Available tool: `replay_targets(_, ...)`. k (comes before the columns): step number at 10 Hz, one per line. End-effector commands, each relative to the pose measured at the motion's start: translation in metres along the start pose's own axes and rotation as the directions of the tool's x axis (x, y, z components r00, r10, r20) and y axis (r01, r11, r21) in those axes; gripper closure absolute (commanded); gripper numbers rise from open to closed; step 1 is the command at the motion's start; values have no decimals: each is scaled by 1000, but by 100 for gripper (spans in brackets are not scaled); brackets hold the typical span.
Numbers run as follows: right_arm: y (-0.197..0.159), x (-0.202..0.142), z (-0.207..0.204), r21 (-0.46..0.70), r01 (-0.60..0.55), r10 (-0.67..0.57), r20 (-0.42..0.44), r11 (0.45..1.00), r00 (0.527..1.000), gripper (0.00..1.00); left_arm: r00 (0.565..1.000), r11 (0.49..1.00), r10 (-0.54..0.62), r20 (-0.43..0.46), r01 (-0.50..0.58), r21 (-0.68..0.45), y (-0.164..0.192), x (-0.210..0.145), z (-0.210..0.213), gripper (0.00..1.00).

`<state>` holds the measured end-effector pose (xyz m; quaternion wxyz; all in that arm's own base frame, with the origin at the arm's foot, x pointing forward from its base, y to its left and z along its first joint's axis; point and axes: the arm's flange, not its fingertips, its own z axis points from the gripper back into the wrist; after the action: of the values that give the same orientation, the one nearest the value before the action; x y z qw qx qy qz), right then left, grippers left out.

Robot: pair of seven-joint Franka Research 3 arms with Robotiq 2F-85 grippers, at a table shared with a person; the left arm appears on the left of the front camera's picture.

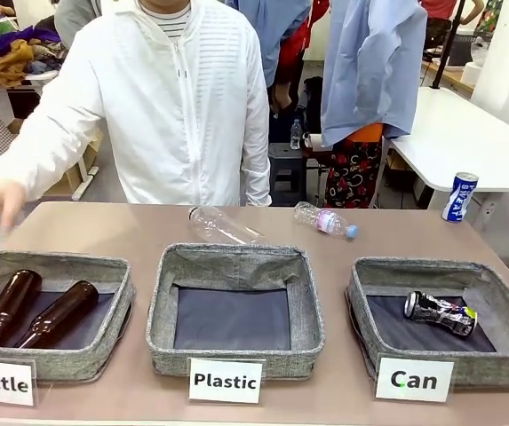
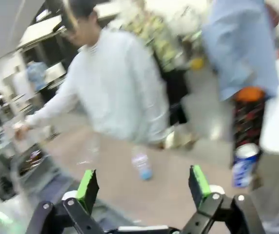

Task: Sort the can waste into the basket.
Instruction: Pick up the can waste from the table and place it in the right Fabric basket.

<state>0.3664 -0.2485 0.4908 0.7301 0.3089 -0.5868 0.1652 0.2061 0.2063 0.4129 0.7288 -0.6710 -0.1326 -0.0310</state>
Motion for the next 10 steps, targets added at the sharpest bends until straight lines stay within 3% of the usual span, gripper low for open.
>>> replay_targets(1,-39,-27,-16,-261,-252,280,73,932,957,0,997,999,17,-72,-14,44,-11,17,-19,0)
replay_targets(2,-55,-36,-17,-329,-236,278,84,914,957,0,993,998,24,-117,-17,62,-14,26,-33,0)
replay_targets(3,-65,-44,-21,-373,12,26,98,928,995,0,986,995,43,-160,-28,96,-15,38,-54,0)
replay_targets(4,-41,-26,9,-216,-176,197,82,960,977,0,978,989,76,-195,-49,142,-15,52,-79,0)
replay_targets(6,-41,-26,9,-216,-176,197,82,960,977,0,950,973,132,-282,-70,218,-12,83,-128,0)
replay_targets(7,-55,-42,0,-276,-141,167,72,951,983,0,935,971,159,-317,-91,220,-3,92,-147,0)
replay_targets(8,-64,-39,-9,-182,-181,192,47,967,980,0,930,967,183,-320,-112,228,5,102,-158,0)
replay_targets(9,-100,-38,-24,-189,-193,206,54,963,977,0,921,963,210,-329,-137,231,14,113,-167,0)
replay_targets(10,-132,-47,-41,-129,-240,238,-28,962,971,0,911,950,252,-326,-169,263,25,124,-176,0)
